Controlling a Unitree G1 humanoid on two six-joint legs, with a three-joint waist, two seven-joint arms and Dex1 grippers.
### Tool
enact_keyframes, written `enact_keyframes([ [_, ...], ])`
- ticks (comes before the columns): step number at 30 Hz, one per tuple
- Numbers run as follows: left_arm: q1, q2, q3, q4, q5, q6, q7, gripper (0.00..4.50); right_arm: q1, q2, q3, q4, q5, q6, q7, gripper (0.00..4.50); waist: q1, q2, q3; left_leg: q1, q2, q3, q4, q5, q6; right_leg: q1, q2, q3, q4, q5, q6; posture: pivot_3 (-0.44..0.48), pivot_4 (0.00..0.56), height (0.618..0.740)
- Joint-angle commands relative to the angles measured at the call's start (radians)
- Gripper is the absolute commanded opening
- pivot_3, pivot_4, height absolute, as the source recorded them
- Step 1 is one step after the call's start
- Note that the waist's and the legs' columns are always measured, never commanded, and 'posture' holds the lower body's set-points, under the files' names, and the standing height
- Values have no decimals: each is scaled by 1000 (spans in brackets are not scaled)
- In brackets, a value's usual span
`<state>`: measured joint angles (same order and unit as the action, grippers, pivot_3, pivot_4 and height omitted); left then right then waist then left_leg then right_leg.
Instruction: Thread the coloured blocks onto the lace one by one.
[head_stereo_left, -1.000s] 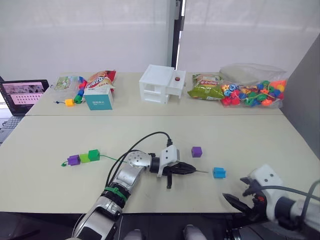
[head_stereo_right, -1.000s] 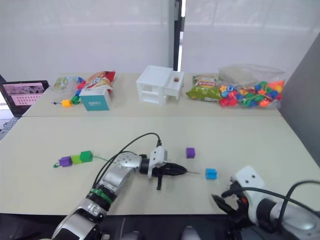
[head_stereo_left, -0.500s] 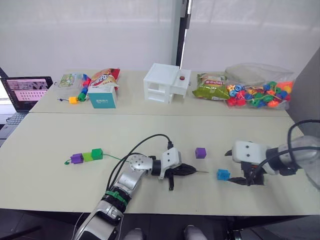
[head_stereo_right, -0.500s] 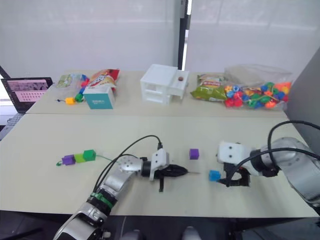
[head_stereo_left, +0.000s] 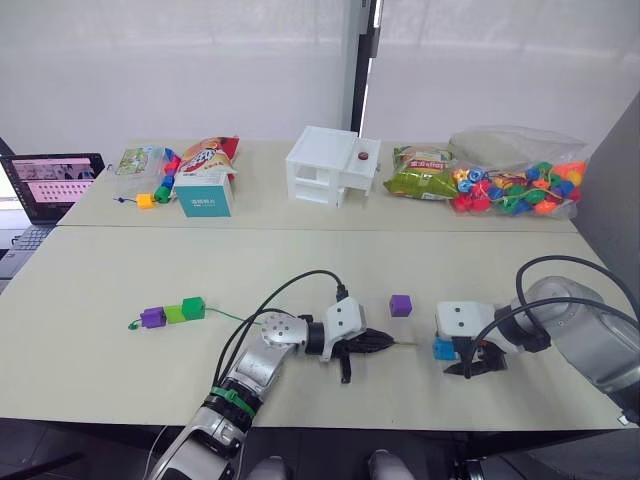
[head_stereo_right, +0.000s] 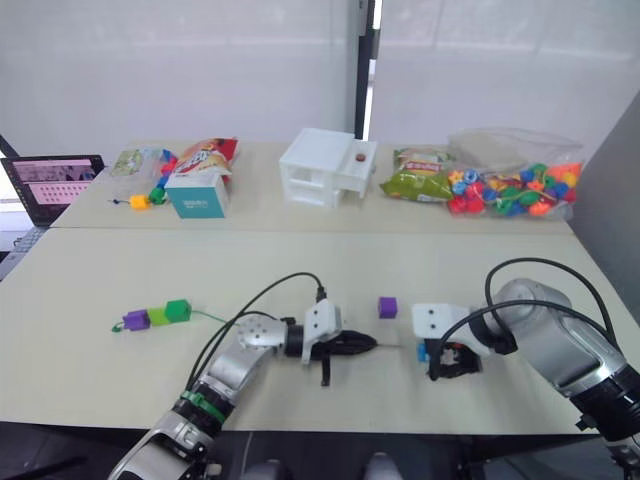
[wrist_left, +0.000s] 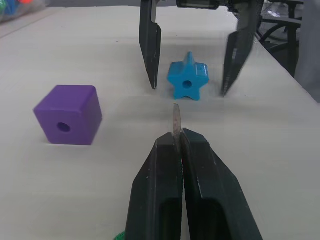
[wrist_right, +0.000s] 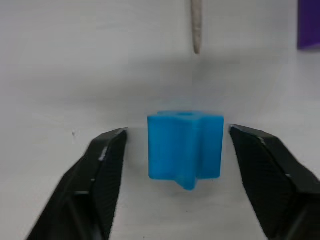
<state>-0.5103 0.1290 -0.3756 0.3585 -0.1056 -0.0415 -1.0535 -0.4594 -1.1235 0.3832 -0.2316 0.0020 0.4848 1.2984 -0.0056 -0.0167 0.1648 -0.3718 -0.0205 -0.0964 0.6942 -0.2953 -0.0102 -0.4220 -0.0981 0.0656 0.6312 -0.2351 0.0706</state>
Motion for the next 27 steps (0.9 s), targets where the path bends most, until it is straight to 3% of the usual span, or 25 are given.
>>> enact_keyframes([
  [1,-9,-4,-8,-46,-8,0,-12,0,1,-1,-24,-24,-18,18,0,1981,0,0,0,0,0,0,0,0,0,0,0,0,0,0,0,0,150,740],
  [3,-11,-7,-9,-48,-13,2,-21,0,4,-2,-30,-34,-15,31,-2,1351,0,0,0,0,0,0,0,0,0,0,0,0,0,0,0,0,150,740],
  [27,-48,-63,-35,31,11,-39,-32,0,9,48,-63,-106,33,138,-23,1349,0,0,0,0,0,0,0,0,0,0,0,0,0,0,0,0,150,740],
])
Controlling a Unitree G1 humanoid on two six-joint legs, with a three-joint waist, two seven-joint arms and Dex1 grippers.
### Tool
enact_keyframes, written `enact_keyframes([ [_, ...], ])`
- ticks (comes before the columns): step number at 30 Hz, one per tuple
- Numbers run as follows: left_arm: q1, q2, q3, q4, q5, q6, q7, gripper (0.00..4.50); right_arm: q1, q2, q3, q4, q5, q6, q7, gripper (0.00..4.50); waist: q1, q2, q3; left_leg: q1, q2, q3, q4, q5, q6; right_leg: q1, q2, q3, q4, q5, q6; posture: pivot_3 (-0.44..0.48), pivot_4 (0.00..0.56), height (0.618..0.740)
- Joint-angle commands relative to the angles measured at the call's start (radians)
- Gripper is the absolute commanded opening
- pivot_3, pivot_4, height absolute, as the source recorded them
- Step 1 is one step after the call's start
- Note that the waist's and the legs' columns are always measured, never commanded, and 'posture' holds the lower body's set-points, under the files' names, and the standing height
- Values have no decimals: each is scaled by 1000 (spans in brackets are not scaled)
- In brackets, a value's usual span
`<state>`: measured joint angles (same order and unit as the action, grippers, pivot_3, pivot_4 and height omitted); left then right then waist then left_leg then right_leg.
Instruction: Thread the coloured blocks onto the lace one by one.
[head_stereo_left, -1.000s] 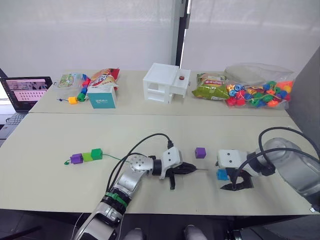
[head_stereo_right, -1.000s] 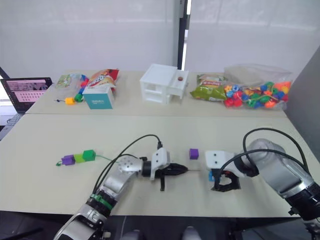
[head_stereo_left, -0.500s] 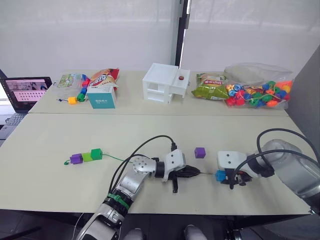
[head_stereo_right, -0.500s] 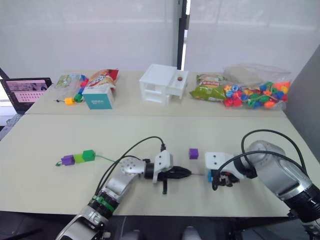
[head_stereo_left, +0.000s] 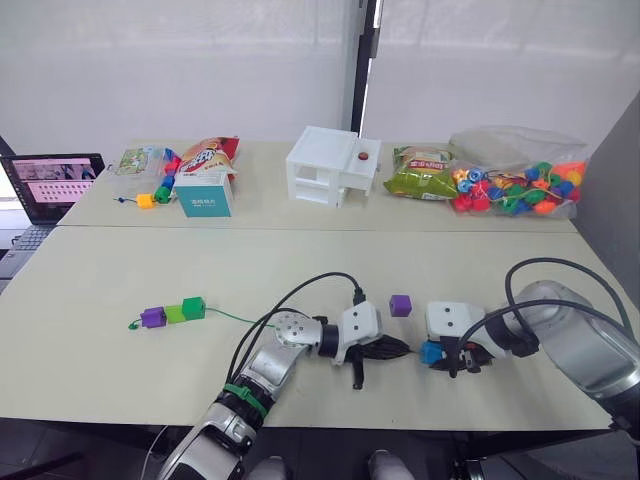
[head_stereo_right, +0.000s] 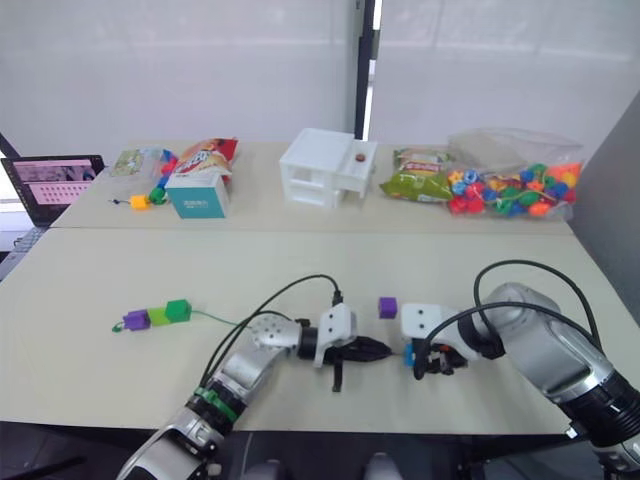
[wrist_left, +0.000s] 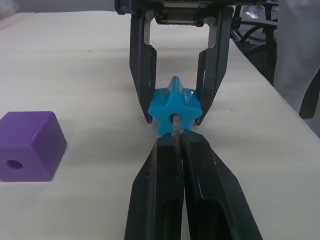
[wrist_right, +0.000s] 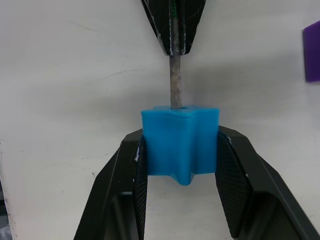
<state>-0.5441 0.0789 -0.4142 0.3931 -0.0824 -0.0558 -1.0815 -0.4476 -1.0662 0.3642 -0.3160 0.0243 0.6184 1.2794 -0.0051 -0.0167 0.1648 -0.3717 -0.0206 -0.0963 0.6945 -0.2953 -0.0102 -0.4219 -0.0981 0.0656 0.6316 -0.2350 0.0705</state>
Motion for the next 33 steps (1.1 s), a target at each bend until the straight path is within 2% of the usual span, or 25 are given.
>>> enact_keyframes([
  [1,-18,-16,6,6,-12,-28,-3,0,-2,-7,-45,-23,12,5,-6,1349,0,0,0,0,0,0,0,0,0,0,0,0,0,0,0,0,150,740],
  [10,-42,-79,-12,58,-2,-45,-7,0,-1,10,-41,-53,30,39,-16,1349,2,0,0,0,0,0,0,0,0,0,0,0,0,0,0,0,150,740],
  [19,-52,-88,-25,86,6,-31,-26,0,12,29,-36,-75,42,69,-40,1349,3,0,0,0,0,0,0,0,0,0,0,0,0,0,0,0,150,740],
  [24,-62,-25,-30,63,51,-67,-34,1608,20,32,-29,-70,37,66,-47,1349,2,0,0,0,0,0,0,0,0,0,0,0,0,0,0,0,150,740],
  [33,-71,89,-13,39,74,-93,-42,1643,14,42,-17,-52,28,55,-50,1349,-4,0,0,0,0,0,0,0,0,0,0,0,1,0,0,0,150,740],
])
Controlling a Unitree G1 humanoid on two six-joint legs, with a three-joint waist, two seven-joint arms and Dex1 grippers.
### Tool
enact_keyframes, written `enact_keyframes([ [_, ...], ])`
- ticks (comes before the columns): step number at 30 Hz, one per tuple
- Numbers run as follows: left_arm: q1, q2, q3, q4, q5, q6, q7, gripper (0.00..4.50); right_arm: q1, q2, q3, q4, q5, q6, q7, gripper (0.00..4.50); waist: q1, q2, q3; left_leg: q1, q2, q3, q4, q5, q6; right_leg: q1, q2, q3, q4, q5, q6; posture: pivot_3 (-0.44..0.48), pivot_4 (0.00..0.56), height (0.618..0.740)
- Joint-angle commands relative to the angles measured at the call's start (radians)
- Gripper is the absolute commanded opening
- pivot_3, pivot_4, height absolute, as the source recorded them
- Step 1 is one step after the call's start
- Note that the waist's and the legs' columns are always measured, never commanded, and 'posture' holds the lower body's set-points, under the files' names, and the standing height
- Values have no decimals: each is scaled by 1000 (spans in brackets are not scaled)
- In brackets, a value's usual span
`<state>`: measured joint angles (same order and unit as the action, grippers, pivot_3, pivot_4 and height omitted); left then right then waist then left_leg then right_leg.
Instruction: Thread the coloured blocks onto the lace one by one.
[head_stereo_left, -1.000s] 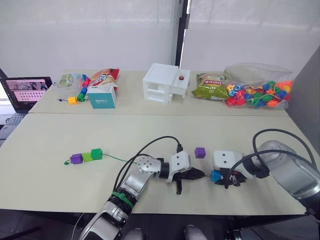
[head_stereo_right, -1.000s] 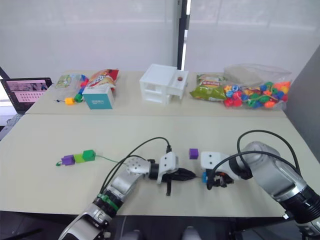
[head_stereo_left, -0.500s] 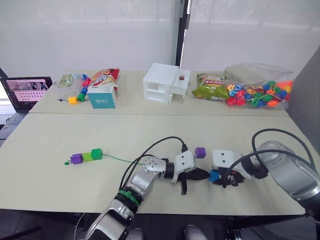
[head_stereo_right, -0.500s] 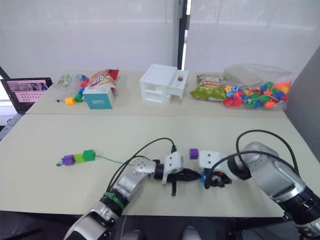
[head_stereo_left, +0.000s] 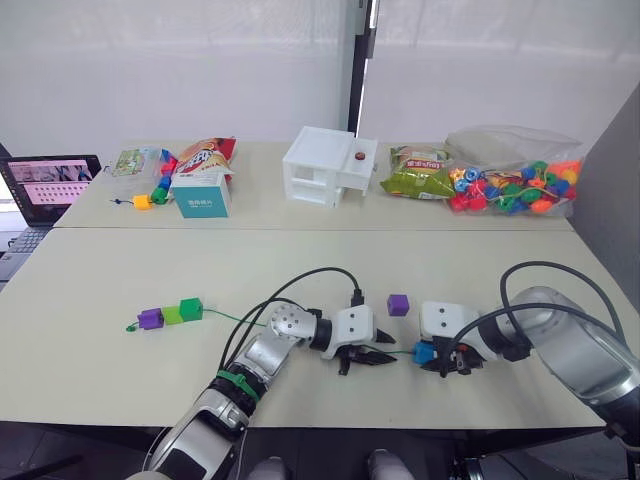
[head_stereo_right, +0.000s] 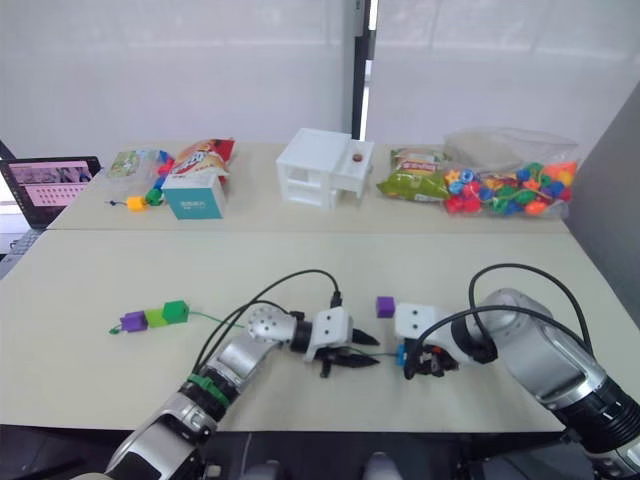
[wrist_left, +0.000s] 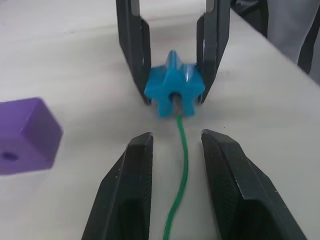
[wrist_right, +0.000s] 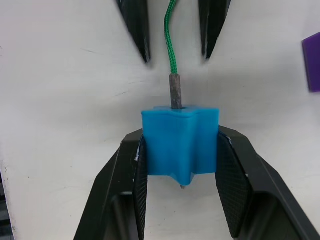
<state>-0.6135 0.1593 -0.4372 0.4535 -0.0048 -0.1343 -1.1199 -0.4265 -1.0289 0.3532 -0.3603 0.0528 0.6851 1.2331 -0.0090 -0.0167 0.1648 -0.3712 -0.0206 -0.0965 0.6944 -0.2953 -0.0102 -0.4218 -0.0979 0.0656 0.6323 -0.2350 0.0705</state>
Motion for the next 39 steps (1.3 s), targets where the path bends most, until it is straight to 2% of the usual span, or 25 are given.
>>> enact_keyframes([
  [1,4,10,11,-24,-10,-10,-8,1643,-8,7,-4,-6,-2,-13,-4,1349,-1,0,0,0,0,0,0,0,0,0,0,0,0,0,0,0,150,740],
  [2,8,10,11,-27,-15,-7,-12,1643,-7,8,-4,-7,-2,-13,-4,1349,-1,0,0,0,0,0,0,0,0,0,0,0,0,0,0,0,150,740],
  [6,11,-6,13,-38,-38,16,-24,550,-9,12,-1,-7,-5,-14,-5,1349,-2,0,0,0,0,0,0,0,0,0,0,0,0,0,0,0,150,740],
  [7,9,-11,13,-39,-41,18,-26,143,-8,11,-1,-7,-5,-15,-4,1349,-2,0,0,0,0,0,0,0,0,0,0,0,0,0,0,0,150,740],
  [8,7,-14,12,-39,-45,18,-30,0,-9,12,-1,-6,-6,-15,-4,1349,-2,0,0,0,0,0,0,0,0,0,0,0,1,0,0,0,150,740],
  [23,-22,-115,-11,14,-28,36,0,0,-4,13,-3,-22,-3,-2,-6,1349,-2,0,0,0,0,0,0,0,0,0,0,0,0,0,0,0,150,740],
  [27,-18,-88,13,-17,-61,70,-25,1132,-3,15,-3,-20,-3,-2,-10,1349,-2,0,0,0,0,0,0,0,0,0,0,0,0,0,0,0,150,740],
  [35,-12,-13,50,-81,-83,102,-50,3835,-5,25,0,-16,-5,-3,-19,1349,-5,0,0,1,0,0,0,0,0,0,0,0,1,0,0,0,150,740],
  [37,-3,6,54,-102,-92,99,-57,4495,-4,28,-8,-22,2,5,-21,2411,-5,0,0,1,0,0,0,0,0,0,0,0,1,0,0,0,150,740],
  [39,2,13,52,-110,-96,88,-59,4500,-4,25,-11,-29,8,8,-16,2992,-4,0,0,1,0,0,0,0,0,0,0,0,1,0,0,0,150,740],
])
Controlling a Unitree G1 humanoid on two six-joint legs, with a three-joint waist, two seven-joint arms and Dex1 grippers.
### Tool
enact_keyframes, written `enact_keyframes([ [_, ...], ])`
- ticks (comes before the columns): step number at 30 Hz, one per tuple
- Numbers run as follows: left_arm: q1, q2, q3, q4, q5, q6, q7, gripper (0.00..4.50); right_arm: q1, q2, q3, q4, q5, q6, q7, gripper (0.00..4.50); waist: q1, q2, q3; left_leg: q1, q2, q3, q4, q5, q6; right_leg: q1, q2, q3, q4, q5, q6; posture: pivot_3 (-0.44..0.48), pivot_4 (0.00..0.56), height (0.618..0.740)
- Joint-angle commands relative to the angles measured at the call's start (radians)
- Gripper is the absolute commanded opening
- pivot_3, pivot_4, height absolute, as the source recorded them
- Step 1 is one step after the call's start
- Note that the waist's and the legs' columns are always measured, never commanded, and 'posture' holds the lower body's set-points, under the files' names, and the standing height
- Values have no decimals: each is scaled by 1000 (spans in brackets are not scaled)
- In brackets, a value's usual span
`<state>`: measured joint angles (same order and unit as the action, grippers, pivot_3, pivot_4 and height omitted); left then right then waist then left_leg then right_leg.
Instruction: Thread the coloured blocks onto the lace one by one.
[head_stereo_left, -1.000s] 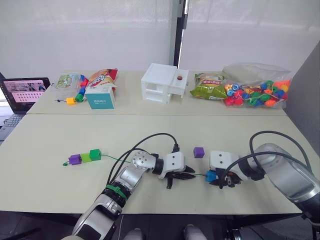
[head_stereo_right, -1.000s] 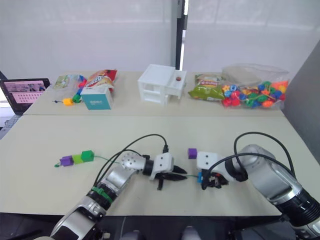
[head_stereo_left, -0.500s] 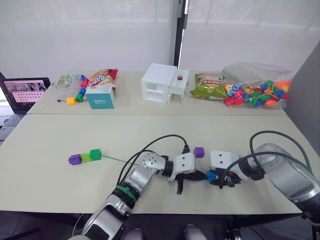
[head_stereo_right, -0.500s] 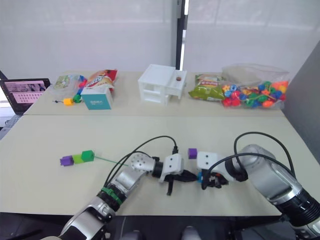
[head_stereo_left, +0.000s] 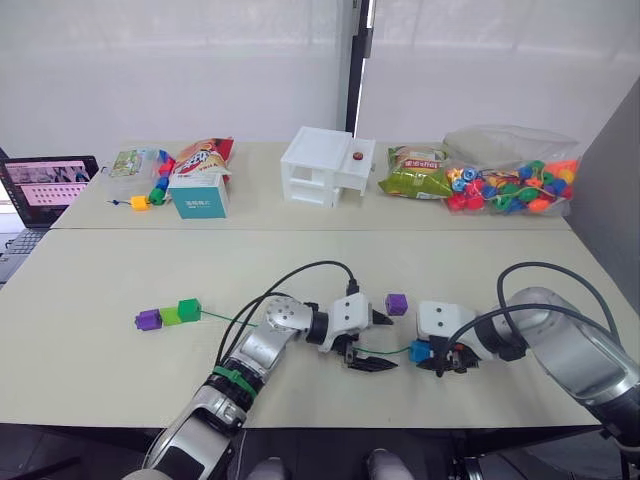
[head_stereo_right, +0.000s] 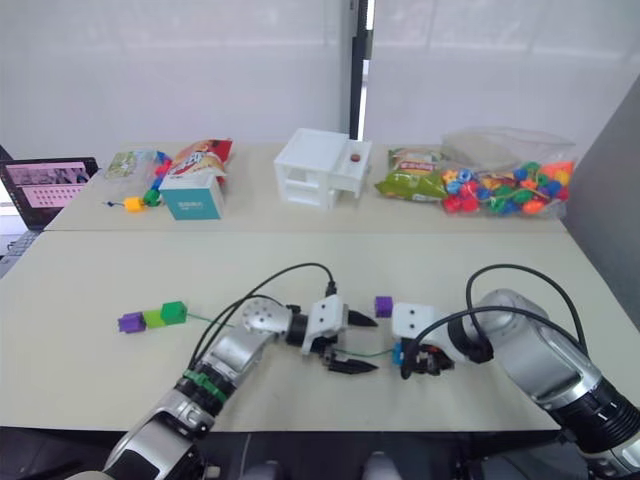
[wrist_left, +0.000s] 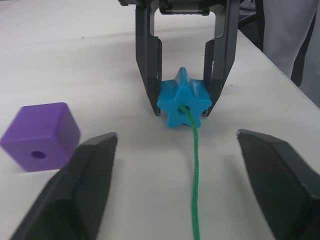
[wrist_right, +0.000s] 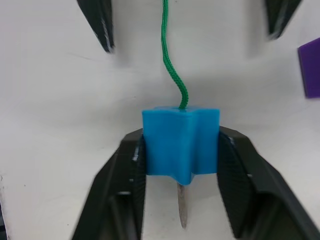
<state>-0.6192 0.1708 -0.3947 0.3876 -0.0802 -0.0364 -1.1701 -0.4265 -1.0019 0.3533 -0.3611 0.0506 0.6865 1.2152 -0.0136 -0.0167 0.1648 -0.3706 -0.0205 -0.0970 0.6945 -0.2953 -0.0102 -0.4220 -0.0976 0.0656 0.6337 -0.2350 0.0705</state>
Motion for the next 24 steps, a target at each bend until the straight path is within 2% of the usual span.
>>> enact_keyframes([
  [1,10,0,7,-45,-23,-17,-13,4500,-5,-3,-14,-32,14,11,4,3390,1,0,0,0,0,0,0,0,0,0,0,0,0,0,0,0,150,740],
  [4,14,-13,0,-39,-24,-32,-18,4500,-8,-13,-40,-46,25,18,0,4380,4,0,0,0,0,0,0,0,0,0,0,0,0,0,0,0,150,740],
  [5,13,-22,-2,-36,-26,-33,-17,4500,-6,-22,-54,-53,32,25,1,4471,5,0,0,0,0,0,0,0,0,0,0,0,0,0,0,0,150,740],
  [9,5,-65,-5,-19,-24,-46,-10,4500,31,-56,-126,-91,55,69,-17,4471,10,0,0,-1,-1,0,1,0,0,0,-1,0,-1,0,0,0,150,740],
  [16,-41,-155,-33,98,14,-89,10,4500,229,-134,-381,-251,168,211,-47,4471,25,0,0,-1,-1,0,1,0,0,1,-1,0,-1,0,0,0,150,740],
  [24,-113,-232,-50,265,62,-161,37,4500,398,-129,-534,-398,236,329,-135,4471,28,-1,0,-1,-1,1,1,0,0,2,-1,0,-2,0,0,0,150,740],
])
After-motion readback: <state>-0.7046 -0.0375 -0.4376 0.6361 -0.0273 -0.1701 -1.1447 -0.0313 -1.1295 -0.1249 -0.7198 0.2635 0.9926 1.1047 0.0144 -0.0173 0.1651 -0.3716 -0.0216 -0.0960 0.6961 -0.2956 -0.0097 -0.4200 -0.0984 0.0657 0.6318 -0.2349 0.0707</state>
